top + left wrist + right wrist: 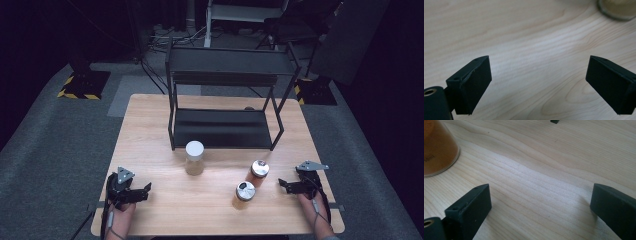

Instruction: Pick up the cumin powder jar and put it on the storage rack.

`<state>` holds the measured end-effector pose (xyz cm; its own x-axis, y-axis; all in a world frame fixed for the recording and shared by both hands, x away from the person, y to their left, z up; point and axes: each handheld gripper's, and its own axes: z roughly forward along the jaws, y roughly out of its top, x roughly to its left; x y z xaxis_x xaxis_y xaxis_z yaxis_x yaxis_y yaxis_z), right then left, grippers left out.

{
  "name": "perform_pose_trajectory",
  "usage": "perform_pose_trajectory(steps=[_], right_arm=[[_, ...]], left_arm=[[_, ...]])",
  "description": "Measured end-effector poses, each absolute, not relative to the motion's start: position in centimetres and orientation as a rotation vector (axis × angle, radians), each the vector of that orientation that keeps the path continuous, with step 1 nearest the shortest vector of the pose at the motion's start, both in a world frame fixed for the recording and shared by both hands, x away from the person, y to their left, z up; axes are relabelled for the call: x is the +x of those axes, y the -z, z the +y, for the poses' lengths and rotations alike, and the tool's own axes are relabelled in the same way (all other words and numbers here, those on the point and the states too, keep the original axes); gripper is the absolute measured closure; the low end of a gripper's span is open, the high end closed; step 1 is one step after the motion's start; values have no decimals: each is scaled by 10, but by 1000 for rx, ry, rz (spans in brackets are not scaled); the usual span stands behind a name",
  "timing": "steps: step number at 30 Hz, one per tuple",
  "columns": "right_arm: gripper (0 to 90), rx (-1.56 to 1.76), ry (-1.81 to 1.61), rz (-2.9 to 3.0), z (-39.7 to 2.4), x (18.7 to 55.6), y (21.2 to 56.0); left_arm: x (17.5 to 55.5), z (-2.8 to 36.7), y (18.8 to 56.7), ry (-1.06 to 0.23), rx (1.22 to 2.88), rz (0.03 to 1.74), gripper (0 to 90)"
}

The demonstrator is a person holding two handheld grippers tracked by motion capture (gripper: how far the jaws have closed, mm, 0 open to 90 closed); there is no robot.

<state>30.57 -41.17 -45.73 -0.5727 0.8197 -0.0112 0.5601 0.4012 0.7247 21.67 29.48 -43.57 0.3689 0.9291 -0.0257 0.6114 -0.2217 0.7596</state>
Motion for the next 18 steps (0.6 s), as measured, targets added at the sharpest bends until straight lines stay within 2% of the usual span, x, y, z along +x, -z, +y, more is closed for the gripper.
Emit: perform_pose_trajectory(steps=[10,18], right_arm=[[32,1193,-976,2295,-411,305,457],[33,1197,-975,2292,-411,305,457]], left_arm=[[208,296,402,-588,1834,1216,71],[214,291,396,-568,1822,1167,64]])
